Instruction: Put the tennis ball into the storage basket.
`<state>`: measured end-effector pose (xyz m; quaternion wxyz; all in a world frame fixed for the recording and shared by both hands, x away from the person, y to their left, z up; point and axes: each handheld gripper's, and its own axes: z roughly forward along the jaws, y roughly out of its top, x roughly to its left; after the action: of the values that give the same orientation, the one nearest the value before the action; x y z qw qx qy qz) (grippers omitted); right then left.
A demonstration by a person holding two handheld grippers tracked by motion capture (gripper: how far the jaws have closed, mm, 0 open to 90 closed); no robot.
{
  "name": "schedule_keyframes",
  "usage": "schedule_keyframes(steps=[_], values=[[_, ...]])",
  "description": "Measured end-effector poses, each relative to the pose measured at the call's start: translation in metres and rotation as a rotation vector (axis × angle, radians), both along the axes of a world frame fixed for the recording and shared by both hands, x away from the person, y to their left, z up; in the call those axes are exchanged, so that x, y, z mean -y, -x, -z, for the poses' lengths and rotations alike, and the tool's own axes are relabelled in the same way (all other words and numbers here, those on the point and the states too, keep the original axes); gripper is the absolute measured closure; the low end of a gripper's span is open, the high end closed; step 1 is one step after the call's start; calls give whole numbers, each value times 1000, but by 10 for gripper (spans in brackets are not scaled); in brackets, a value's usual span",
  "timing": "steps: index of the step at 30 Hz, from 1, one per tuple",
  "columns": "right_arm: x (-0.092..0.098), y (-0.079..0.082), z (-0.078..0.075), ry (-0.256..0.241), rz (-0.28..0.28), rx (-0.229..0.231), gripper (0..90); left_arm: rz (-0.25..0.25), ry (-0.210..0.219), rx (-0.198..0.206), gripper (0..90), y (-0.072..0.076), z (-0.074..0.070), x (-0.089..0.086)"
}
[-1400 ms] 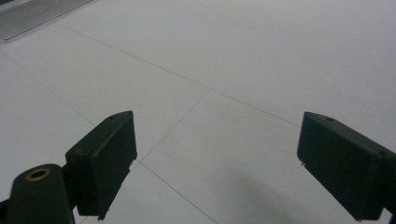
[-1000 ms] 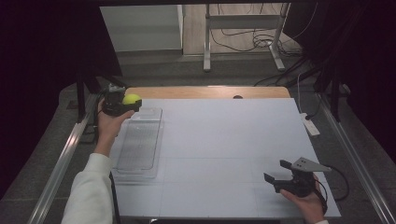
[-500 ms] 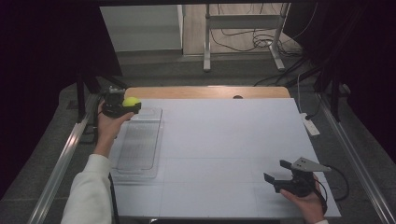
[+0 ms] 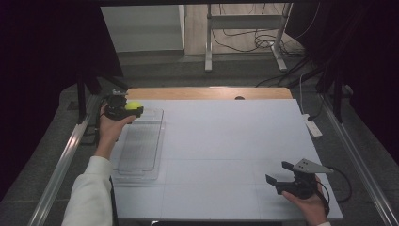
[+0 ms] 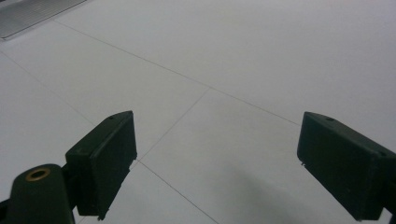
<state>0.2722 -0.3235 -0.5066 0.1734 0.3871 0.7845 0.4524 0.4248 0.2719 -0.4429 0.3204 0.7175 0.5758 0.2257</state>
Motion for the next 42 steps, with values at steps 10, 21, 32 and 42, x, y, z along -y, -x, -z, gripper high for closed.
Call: schedule_keyframes(steps=[10, 21, 32, 42], values=[[0, 0, 0, 1, 0, 0, 120, 7, -15, -20, 265, -2, 5, 1], [0, 0, 0, 2, 0, 1, 120, 3, -19, -51, 265, -4, 16, 0], [0, 0, 1, 6, 0, -1, 120, 9, -32, -90, 264, -7, 25, 0], [0, -1, 1, 7, -1, -1, 120, 15, -51, -122, 264, -9, 32, 0]])
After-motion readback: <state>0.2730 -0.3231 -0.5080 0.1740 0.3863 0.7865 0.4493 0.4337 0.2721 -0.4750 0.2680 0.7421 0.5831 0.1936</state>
